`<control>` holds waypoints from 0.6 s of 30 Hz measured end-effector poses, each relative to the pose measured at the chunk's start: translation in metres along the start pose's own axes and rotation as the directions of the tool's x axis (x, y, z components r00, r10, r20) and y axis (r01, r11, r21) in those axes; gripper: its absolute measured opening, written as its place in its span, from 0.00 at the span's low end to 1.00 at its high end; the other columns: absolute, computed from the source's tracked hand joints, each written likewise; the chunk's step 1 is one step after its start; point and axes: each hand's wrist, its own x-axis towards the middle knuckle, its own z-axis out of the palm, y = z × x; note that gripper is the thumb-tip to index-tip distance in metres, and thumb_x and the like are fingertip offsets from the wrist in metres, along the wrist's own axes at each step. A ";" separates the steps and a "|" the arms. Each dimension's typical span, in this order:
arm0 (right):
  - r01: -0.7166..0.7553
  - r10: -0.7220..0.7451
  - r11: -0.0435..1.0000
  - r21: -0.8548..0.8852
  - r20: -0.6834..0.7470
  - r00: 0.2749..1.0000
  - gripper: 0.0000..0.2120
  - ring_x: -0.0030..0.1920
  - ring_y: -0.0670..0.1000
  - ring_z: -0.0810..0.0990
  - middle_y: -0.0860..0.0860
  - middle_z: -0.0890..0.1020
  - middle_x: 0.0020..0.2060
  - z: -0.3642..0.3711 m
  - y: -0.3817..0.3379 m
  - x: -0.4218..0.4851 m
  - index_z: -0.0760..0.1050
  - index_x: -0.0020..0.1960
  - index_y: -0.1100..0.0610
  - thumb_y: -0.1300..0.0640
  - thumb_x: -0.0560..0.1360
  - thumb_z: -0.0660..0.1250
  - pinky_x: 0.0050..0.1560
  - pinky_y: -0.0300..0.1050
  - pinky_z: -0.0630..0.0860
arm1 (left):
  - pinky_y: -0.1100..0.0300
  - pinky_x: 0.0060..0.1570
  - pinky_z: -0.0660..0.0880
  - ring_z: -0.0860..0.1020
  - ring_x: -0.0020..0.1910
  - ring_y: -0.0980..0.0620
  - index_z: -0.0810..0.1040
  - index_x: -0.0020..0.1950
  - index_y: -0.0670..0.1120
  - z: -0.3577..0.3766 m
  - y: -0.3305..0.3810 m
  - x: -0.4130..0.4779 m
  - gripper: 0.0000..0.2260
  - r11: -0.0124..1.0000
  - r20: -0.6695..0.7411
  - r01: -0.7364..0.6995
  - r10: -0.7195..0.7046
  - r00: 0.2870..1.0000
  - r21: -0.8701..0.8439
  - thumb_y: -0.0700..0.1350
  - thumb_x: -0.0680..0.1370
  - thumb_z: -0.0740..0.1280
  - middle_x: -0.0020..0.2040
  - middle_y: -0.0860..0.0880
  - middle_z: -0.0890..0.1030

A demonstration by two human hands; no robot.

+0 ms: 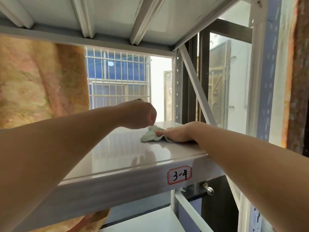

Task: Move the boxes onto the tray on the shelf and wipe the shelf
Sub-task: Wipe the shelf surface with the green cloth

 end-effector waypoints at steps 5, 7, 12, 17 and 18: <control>-0.020 0.020 0.999 -0.036 0.008 1.000 0.38 0.74 0.57 0.60 0.56 0.59 0.75 -0.007 0.000 0.016 0.53 0.78 0.54 0.31 0.76 0.41 0.71 0.52 0.55 | 0.54 0.56 0.74 0.73 0.52 0.54 0.80 0.52 0.49 0.006 -0.009 0.009 0.10 0.996 0.070 0.005 -0.011 0.997 0.084 0.42 0.78 0.59 0.53 0.51 0.82; -0.021 0.021 0.999 -0.036 0.020 1.000 0.39 0.73 0.57 0.62 0.56 0.60 0.75 -0.009 0.001 0.026 0.54 0.78 0.53 0.30 0.75 0.42 0.71 0.52 0.55 | 0.58 0.50 0.72 0.72 0.52 0.53 0.79 0.53 0.49 0.009 -0.015 0.015 0.10 0.992 0.096 0.005 -0.018 0.995 0.127 0.43 0.78 0.58 0.52 0.52 0.81; -0.004 0.006 0.998 -0.070 0.025 1.000 0.39 0.74 0.58 0.60 0.56 0.60 0.75 -0.017 -0.009 0.056 0.54 0.77 0.53 0.30 0.75 0.41 0.71 0.53 0.53 | 0.61 0.53 0.71 0.74 0.46 0.56 0.81 0.51 0.46 0.006 -0.029 0.027 0.10 1.000 0.015 0.001 -0.001 1.000 -0.007 0.42 0.78 0.60 0.50 0.52 0.82; -0.036 0.038 0.998 -0.046 0.047 0.998 0.40 0.74 0.57 0.60 0.55 0.58 0.76 -0.027 -0.011 0.090 0.51 0.78 0.50 0.28 0.74 0.42 0.70 0.51 0.55 | 0.65 0.49 0.68 0.76 0.41 0.58 0.83 0.50 0.44 0.010 -0.052 0.018 0.08 0.988 -0.086 0.033 -0.046 0.995 -0.152 0.41 0.78 0.64 0.41 0.55 0.78; -0.043 0.045 0.998 -0.047 0.041 0.998 0.40 0.74 0.57 0.60 0.55 0.57 0.76 -0.028 -0.012 0.098 0.50 0.78 0.49 0.28 0.73 0.43 0.71 0.51 0.55 | 0.65 0.49 0.69 0.76 0.41 0.57 0.83 0.50 0.44 0.013 -0.057 0.015 0.08 0.986 -0.071 0.049 -0.061 0.996 -0.160 0.41 0.78 0.64 0.41 0.54 0.79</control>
